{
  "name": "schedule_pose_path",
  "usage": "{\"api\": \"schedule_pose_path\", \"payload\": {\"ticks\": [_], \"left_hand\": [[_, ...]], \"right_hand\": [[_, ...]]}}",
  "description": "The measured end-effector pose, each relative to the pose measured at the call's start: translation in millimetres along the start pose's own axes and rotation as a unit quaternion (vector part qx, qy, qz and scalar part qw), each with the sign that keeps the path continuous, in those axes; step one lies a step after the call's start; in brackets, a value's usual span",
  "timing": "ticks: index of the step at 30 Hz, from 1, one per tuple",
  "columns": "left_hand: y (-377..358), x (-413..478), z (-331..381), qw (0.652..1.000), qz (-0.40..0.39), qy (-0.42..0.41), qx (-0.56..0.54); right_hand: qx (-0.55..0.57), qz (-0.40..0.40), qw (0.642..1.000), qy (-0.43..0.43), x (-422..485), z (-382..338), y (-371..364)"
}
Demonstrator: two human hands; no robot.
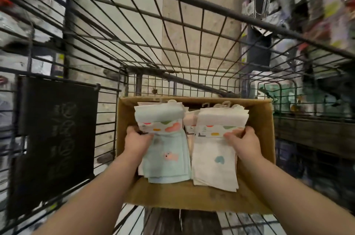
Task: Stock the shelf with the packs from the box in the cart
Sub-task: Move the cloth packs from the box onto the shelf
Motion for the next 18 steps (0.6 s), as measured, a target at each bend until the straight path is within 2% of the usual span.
{"api": "schedule_pose_path", "payload": {"ticks": [3, 7, 11, 18], "left_hand": [[5.3, -7.1, 4.7, 0.999, -0.027, -0.005, -0.020], [14.5, -21.4, 8.6, 0.996, -0.075, -0.014, -0.036], [26.0, -46.2, 19.7, 0.993, -0.092, -0.025, -0.069], [55.8, -92.5, 63.8, 0.981, -0.132, -0.114, -0.080]], "right_hand": [[-0.014, -0.001, 0.999, 0.029, -13.3, -0.7, 3.3], [-0.035, -0.039, 0.996, 0.075, -33.1, 0.9, 8.0], [-0.025, -0.045, 0.993, 0.107, -62.5, -1.1, 18.0], [0.012, -0.020, 0.984, 0.175, -126.0, -4.6, 45.9]]}}
Point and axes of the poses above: each hand's wrist, its own x-axis towards the middle knuckle, its own y-axis out of the back of the hand, z = x × y, the point moved 1 cm from there along x, towards the middle knuckle, and after that the axes turned 15 degrees about -y, right-handed, at the moved point
